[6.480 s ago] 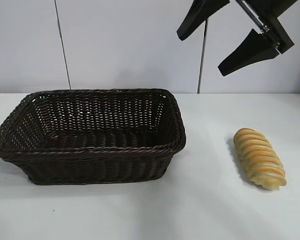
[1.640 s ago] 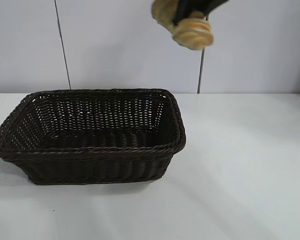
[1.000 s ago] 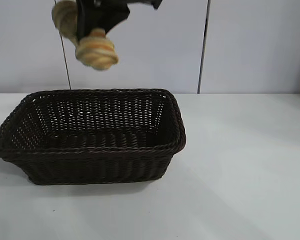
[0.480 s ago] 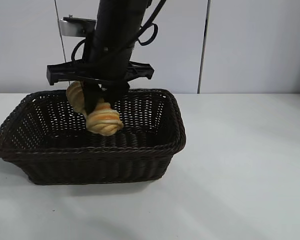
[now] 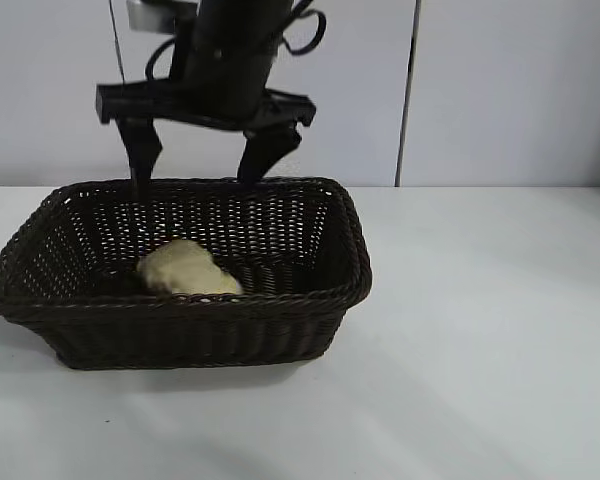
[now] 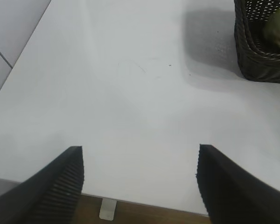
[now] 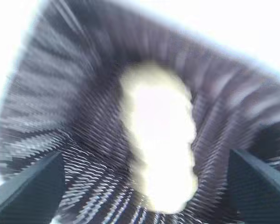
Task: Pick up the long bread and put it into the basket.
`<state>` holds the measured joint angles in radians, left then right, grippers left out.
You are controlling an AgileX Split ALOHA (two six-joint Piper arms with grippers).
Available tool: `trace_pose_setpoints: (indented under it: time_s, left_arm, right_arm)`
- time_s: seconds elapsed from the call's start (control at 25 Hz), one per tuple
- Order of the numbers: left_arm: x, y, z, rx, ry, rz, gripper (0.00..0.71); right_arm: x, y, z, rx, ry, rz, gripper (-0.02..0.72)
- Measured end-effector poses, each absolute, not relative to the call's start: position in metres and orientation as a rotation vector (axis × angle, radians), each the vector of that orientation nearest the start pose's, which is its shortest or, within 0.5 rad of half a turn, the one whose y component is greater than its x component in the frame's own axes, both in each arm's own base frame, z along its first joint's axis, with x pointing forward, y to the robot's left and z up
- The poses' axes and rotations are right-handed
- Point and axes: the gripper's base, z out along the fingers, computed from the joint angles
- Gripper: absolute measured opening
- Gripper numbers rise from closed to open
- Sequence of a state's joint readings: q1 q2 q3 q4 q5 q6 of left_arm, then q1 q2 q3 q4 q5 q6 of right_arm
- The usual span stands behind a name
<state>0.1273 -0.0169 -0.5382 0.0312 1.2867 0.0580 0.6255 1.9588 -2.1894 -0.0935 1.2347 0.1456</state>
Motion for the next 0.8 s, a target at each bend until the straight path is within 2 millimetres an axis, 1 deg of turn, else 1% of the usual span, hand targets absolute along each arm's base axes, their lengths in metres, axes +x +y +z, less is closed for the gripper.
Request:
trace_pose_setpoints:
  time_s: [0.08,0.2,0.32,0.4,0.44,0.52,0.56,0.72,0.8]
  left_arm:
    - [-0.023,0.000,0.270,-0.084,2.217,0.140,0.498]
    - [-0.023,0.000,0.270,-0.084,2.217,0.140,0.498]
    - [-0.023,0.000,0.270,-0.084,2.217,0.140,0.498]
    - [-0.023,0.000,0.270,-0.084,2.217,0.140,0.498]
    - [-0.023,0.000,0.270,-0.084,2.217,0.140,0.498]
    - [-0.023,0.000,0.270,-0.084,2.217,0.140,0.498]
    - [-0.023,0.000,0.270,-0.084,2.217,0.140,0.498]
    - [-0.023,0.000,0.270,-0.084,2.217,0.140,0.498]
    - [-0.023,0.000,0.270,-0.084,2.217,0.140,0.498]
  right_arm:
    - [0.345,0.221,0.424,-0.520,2.378,0.182,0.653]
    - [0.329,0.186,0.461,-0.427,2.307,0.178,0.653]
    - [0.316,0.152,0.479,-0.342,2.282,0.141,0.653]
    - [0.309,0.130,0.480,-0.291,2.295,0.085,0.653]
    - [0.305,0.115,0.480,-0.254,2.301,0.041,0.653]
    - [0.294,0.084,0.482,-0.172,2.301,-0.059,0.653]
    - [0.289,0.064,0.482,-0.113,2.306,-0.116,0.653]
    - [0.263,-0.001,0.492,0.105,2.276,-0.278,0.653]
    - [0.253,-0.020,0.497,0.160,2.267,-0.292,0.653]
